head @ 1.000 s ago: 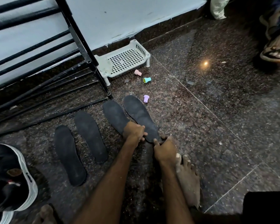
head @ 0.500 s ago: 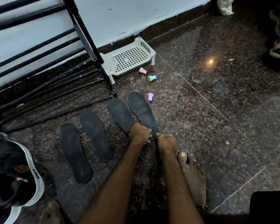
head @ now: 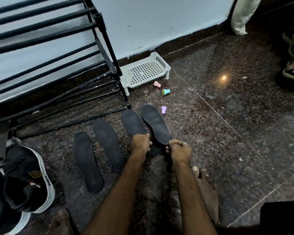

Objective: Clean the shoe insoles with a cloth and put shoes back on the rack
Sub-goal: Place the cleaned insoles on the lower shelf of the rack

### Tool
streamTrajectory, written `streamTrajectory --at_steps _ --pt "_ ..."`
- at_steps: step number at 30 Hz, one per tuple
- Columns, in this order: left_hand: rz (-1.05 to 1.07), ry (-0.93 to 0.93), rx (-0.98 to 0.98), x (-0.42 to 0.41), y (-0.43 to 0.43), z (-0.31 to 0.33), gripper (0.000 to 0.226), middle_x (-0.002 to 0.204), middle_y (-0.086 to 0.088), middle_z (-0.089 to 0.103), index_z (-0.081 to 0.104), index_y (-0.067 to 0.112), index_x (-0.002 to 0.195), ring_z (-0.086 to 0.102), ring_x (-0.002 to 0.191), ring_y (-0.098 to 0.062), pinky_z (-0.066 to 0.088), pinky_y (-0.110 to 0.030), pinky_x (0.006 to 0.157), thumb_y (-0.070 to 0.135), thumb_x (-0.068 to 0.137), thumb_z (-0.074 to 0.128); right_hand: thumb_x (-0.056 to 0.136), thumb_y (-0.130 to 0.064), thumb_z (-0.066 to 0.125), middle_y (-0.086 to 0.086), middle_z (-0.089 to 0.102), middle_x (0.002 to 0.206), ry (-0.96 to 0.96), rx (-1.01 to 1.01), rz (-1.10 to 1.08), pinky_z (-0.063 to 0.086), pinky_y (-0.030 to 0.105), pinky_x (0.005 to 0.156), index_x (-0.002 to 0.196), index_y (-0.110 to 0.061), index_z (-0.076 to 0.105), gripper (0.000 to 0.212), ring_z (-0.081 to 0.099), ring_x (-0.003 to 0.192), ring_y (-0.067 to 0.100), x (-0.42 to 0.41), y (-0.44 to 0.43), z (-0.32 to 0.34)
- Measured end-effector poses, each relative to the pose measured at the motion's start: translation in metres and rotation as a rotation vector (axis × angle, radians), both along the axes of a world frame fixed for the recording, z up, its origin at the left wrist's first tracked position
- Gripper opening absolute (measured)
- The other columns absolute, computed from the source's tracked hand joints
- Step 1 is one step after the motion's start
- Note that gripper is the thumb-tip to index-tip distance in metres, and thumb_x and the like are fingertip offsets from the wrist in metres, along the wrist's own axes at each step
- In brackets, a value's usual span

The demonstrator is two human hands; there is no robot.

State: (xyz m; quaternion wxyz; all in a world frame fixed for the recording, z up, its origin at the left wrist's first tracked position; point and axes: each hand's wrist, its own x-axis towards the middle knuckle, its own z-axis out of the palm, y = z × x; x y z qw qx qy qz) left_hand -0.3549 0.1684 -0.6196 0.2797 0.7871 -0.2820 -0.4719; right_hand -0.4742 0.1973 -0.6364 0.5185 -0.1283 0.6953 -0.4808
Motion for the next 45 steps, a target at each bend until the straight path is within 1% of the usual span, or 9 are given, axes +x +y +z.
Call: streamTrajectory --at_steps 6,9,11,16,20,26,30,38,45 --pt "0.101 0.796 0.118 -0.007 0.015 0.037 0.058 0.108 -0.011 0.062 0.051 0.006 0.126 0.061 0.092 -0.028 0.052 -0.038 0.069 0.055 0.102 0.030 0.085 0.004 0.069 0.012 0.070 0.078 -0.020 -0.090 0.040 0.051 0.030 0.061 0.104 -0.003 0.064 0.021 0.063 0.063 0.019 -0.016 0.035 0.039" --pt "0.222 0.950 0.010 -0.005 0.016 0.063 0.063 0.124 -0.013 0.062 0.047 -0.001 0.140 0.060 0.106 -0.033 0.051 -0.038 0.079 0.048 0.104 0.032 0.086 0.010 0.065 0.008 0.070 0.066 -0.087 -0.128 0.124 0.055 0.027 0.057 0.098 0.000 0.064 0.016 0.064 0.056 0.015 -0.013 0.055 0.065" --pt "0.290 0.907 -0.070 0.002 0.015 0.079 0.055 0.135 -0.018 0.056 0.046 -0.001 0.140 0.056 0.119 -0.035 0.047 -0.037 0.085 0.040 0.105 0.035 0.085 0.013 0.063 0.004 0.069 0.058 -0.125 -0.179 0.180 0.053 0.019 0.049 0.094 0.000 0.063 0.016 0.063 0.049 0.008 -0.007 0.067 0.087" --pt "0.369 0.801 -0.282 0.036 0.009 0.112 0.030 0.100 -0.013 0.064 0.063 0.001 0.102 0.064 0.067 -0.020 0.055 -0.029 0.055 0.023 0.106 0.042 0.087 0.008 0.064 0.007 0.072 0.067 -0.189 -0.288 0.310 0.055 0.018 0.054 0.094 -0.004 0.065 0.014 0.066 0.057 0.010 0.014 0.075 0.135" --pt "0.291 0.778 -0.369 0.074 0.009 0.150 0.029 0.098 -0.004 0.065 0.059 0.011 0.107 0.061 0.081 -0.017 0.051 -0.032 0.071 0.028 0.107 0.036 0.086 0.008 0.064 0.003 0.072 0.065 -0.294 -0.363 0.306 0.056 0.017 0.055 0.095 -0.003 0.064 0.015 0.066 0.056 0.007 0.041 0.063 0.160" --pt "0.252 0.698 -0.480 0.129 -0.027 0.191 0.029 0.068 0.003 0.070 0.061 0.013 0.092 0.066 0.060 -0.011 0.056 -0.029 0.061 0.021 0.106 0.038 0.087 0.008 0.064 0.006 0.072 0.071 -0.357 -0.431 0.376 0.056 0.016 0.058 0.100 -0.002 0.063 0.016 0.067 0.059 0.006 0.096 0.014 0.188" --pt "0.182 0.558 -0.485 0.163 -0.082 0.205 0.027 0.086 0.000 0.067 0.061 0.015 0.092 0.065 0.078 -0.016 0.054 -0.036 0.067 0.021 0.106 0.038 0.088 0.008 0.064 0.009 0.070 0.077 -0.374 -0.451 0.388 0.057 0.016 0.061 0.099 -0.002 0.063 0.015 0.067 0.060 0.006 0.126 -0.042 0.198" --pt "0.206 0.323 -0.445 0.213 -0.193 0.186 0.016 0.084 0.003 0.063 0.059 0.019 0.088 0.059 0.068 -0.014 0.052 -0.031 0.053 0.022 0.102 0.051 0.085 0.006 0.068 0.010 0.068 0.076 -0.209 -0.445 0.437 0.056 0.016 0.056 0.101 0.003 0.063 0.017 0.065 0.061 0.012 0.173 -0.159 0.184" --pt "0.122 -0.054 -0.450 0.238 -0.234 0.161 0.031 0.067 -0.005 0.057 0.054 0.014 0.072 0.049 0.030 -0.007 0.035 -0.015 0.032 0.026 0.100 0.055 0.084 0.002 0.072 0.010 0.068 0.072 0.030 -0.475 0.383 0.054 0.019 0.053 0.085 -0.007 0.063 0.013 0.064 0.057 0.013 0.197 -0.192 0.163"
